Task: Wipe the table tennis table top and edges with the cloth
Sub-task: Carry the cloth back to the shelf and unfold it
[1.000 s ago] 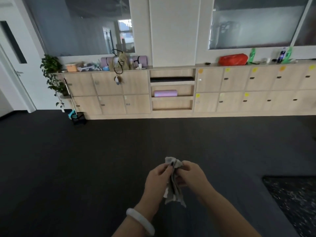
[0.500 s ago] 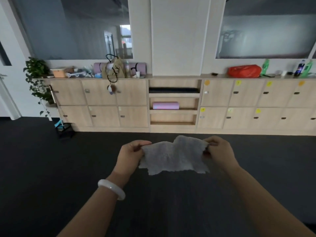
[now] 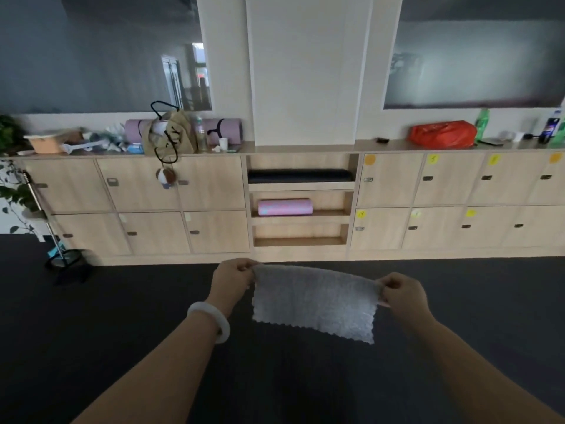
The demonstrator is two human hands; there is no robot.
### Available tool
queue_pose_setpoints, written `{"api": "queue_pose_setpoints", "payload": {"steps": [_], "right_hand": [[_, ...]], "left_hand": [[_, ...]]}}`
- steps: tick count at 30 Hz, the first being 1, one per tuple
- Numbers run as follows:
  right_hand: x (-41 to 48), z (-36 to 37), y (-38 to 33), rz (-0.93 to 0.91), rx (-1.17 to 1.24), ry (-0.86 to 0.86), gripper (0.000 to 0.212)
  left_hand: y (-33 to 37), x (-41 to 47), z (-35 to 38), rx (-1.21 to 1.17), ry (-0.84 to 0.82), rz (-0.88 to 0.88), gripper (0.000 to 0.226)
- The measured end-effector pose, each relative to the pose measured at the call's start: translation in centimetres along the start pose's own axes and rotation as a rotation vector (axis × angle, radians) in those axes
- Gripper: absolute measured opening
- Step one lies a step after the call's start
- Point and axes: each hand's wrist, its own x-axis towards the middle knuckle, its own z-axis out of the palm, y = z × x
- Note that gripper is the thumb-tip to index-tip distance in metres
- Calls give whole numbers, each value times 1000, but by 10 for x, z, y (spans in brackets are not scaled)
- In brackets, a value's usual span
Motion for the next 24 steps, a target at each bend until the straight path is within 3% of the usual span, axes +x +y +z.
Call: {"api": "queue_pose_setpoints", "payload": {"steps": [4,9,16,19,24], "right_hand": [[105,28,-18,40,175,-55,20],[225,57,-43,-13,208,-182,18],[373,130,-76,149,445,-296,10],[434,171,-79,15,228,-307,9],[529,237,-107,-86,-18,-253,20]], "left_hand": [[16,104,25,-211,25,-131,17],[27,211,48,-296,94,-236,14],[29,358,62,-475,194,-469,17],[19,436,61,-518,198,-528,12],[-2,565,52,-184,39,-337,19]]}}
